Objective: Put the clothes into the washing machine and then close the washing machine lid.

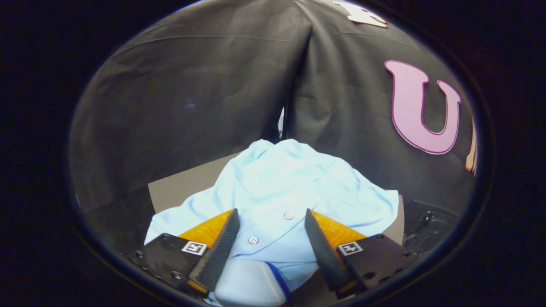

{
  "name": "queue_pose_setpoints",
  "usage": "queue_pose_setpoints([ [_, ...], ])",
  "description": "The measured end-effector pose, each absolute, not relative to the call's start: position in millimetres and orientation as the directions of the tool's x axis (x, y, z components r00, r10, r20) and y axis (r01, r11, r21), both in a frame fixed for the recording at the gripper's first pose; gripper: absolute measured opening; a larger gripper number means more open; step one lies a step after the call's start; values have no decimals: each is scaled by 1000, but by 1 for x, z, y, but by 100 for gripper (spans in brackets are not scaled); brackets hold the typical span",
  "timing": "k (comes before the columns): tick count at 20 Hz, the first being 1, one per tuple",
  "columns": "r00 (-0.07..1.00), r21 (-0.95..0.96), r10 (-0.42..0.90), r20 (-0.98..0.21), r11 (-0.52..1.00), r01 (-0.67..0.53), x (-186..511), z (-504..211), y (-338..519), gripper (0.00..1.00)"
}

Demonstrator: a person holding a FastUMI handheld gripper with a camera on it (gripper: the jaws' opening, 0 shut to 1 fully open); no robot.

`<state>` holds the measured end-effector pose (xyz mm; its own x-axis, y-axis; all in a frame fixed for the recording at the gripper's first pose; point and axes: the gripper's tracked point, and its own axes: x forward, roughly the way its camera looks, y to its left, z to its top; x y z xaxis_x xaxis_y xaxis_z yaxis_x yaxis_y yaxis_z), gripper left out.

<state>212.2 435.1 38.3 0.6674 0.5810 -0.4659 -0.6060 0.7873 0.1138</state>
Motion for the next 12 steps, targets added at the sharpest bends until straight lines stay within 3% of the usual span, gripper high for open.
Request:
queue_pose_setpoints([
  [2,671,109,579,-463,789,-605,213,39,435,77],
  [4,687,96,568,-453,798,-596,214,40,433,77],
  [6,709,93,556,-433,811,-578,217,39,432,22],
  [10,745,91,507,-433,847,-524,215,40,425,22],
  [12,743,107,517,-426,844,-526,217,40,423,1],
])
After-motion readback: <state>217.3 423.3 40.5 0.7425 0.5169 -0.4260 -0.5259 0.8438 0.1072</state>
